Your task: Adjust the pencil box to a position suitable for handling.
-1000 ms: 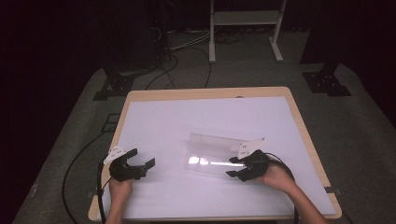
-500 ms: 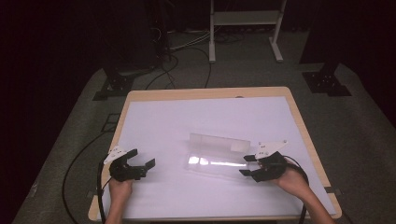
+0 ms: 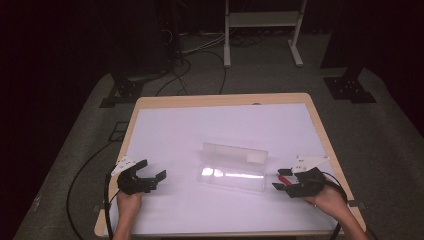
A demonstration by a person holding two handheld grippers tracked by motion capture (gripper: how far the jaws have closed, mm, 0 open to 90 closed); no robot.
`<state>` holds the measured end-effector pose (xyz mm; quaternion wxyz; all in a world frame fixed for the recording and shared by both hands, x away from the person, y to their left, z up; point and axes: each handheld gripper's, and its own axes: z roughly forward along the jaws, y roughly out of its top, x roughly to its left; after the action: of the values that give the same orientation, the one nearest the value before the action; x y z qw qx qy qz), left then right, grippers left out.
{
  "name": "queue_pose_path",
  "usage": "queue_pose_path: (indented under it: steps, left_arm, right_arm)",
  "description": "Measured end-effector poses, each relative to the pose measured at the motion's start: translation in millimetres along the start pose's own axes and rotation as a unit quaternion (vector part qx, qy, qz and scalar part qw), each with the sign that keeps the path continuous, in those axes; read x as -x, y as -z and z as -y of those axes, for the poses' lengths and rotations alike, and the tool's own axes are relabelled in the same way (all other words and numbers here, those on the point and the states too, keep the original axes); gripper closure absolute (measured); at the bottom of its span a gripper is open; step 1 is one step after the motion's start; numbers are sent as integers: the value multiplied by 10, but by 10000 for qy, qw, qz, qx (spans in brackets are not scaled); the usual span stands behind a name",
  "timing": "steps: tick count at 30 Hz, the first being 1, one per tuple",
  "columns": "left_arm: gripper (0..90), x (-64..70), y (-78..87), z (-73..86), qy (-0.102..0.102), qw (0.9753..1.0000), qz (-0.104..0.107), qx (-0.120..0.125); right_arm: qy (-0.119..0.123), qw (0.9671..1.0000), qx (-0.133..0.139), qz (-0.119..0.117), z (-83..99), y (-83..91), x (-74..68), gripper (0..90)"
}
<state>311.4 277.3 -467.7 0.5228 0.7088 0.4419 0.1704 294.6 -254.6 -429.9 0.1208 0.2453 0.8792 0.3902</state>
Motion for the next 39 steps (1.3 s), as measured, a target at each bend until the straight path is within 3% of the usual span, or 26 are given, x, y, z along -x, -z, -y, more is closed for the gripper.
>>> queue_pose_path:
  steps: [26, 39]
  left_arm:
    - [0, 5, 1, 2, 9, 10000, 5, -7]
    - [0, 7, -4, 3, 11, 10000, -16, -18]
  right_arm:
    - [-368, 9987, -204, 290, 442, 63, 78, 524]
    - [-539, 9969, -384, 427, 596, 69, 100, 643]
